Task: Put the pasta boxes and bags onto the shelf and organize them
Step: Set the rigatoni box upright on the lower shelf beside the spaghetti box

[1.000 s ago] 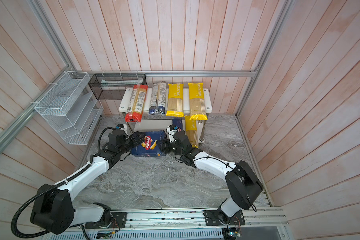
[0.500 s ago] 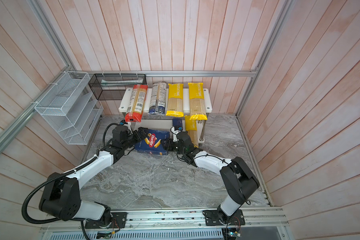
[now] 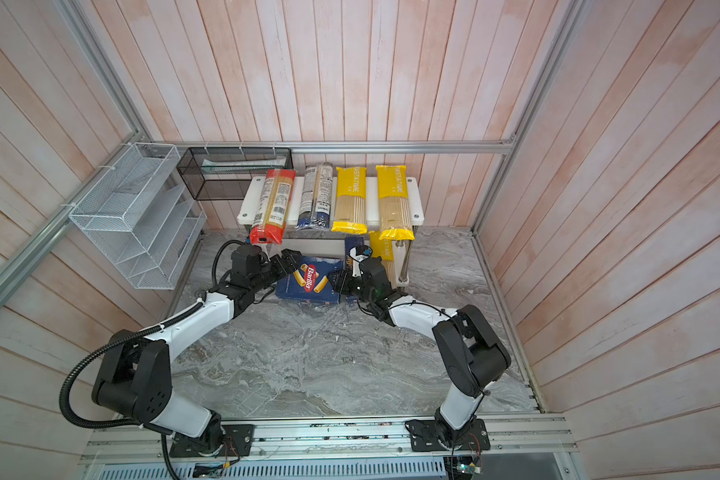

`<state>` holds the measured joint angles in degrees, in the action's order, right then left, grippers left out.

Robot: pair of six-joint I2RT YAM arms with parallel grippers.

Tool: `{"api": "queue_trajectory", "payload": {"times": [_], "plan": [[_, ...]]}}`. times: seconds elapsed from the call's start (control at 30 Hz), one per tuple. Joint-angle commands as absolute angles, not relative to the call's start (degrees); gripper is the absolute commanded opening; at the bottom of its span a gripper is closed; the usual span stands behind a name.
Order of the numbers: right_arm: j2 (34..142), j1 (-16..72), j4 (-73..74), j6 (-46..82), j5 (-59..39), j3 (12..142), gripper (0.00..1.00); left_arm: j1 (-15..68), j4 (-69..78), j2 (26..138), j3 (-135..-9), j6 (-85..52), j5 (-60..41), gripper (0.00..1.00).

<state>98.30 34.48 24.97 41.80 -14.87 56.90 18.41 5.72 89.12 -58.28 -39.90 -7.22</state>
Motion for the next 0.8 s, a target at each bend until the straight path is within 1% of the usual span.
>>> {"api": "queue_trajectory", "payload": {"times": [0.0, 0.3, 0.53, 0.77], "plan": [[99.6, 34.8, 33.8, 42.8, -19.6, 61.5, 0.54, 18.6, 11.0, 90.0, -61.7, -39.6, -10.9, 1.0], [102.8, 33.7, 34.7, 43.9, -21.3, 65.1, 0.54, 17.5, 12.3, 92.6, -64.7, -39.5, -11.7, 1.0], [103.8, 32.8, 35.4, 44.2, -21.6, 65.5, 0.54, 17.3, 11.1, 95.0, -67.9, -39.3, -11.3, 1.0], [104.7, 31.5, 34.4, 44.2, -20.5, 65.1, 0.57, 17.2, 7.2, 96.1, -68.6, -38.7, -9.7, 1.0]]}}
